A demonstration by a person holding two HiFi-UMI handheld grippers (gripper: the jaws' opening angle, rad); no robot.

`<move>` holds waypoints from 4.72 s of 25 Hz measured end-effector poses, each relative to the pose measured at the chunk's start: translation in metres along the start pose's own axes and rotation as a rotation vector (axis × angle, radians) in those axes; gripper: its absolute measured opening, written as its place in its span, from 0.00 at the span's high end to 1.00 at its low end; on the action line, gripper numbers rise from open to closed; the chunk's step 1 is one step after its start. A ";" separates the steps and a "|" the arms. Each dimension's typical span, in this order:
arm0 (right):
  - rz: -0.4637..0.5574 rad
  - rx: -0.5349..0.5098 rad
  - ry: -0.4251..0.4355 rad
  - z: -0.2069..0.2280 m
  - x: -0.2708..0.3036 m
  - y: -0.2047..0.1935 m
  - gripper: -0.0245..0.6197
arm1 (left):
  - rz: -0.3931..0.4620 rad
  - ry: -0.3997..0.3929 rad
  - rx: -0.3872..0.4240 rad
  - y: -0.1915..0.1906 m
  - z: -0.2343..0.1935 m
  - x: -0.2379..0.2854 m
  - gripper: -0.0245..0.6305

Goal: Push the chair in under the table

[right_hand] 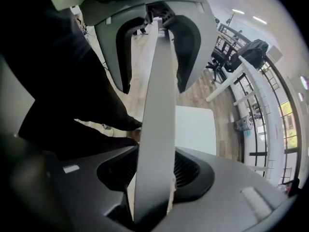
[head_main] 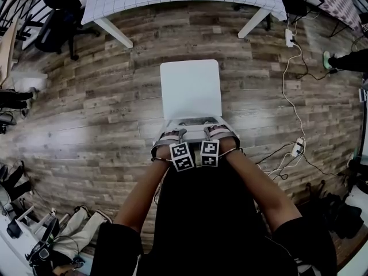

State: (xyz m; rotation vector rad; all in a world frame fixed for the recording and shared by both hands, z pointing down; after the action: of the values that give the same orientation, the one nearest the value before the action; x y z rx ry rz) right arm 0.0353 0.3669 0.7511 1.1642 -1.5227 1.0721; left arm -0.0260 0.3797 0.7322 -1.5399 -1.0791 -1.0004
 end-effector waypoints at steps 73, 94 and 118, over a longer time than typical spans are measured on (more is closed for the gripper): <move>-0.005 0.074 -0.040 0.207 0.011 0.000 0.85 | -0.169 0.024 0.121 0.006 -0.209 -0.052 0.85; 0.015 0.072 -0.055 0.263 0.050 -0.016 0.83 | -0.167 0.058 0.108 0.010 -0.277 -0.035 0.85; 0.005 0.031 -0.067 0.408 0.064 -0.038 0.83 | -0.157 0.050 0.078 0.030 -0.415 -0.073 0.84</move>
State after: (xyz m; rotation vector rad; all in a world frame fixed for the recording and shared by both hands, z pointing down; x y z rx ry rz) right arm 0.0017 -0.0462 0.7324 1.2288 -1.5669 1.0728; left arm -0.0541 -0.0419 0.7351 -1.3770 -1.2044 -1.0849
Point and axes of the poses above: the fingertips, and each gripper's own axes: x forward along the fingers, z to its right, y out of its top, the point moved 1 cm from there along -x, backward along the fingers, and after that the axes turned 9 degrees about -y, right-handed, at the moved point
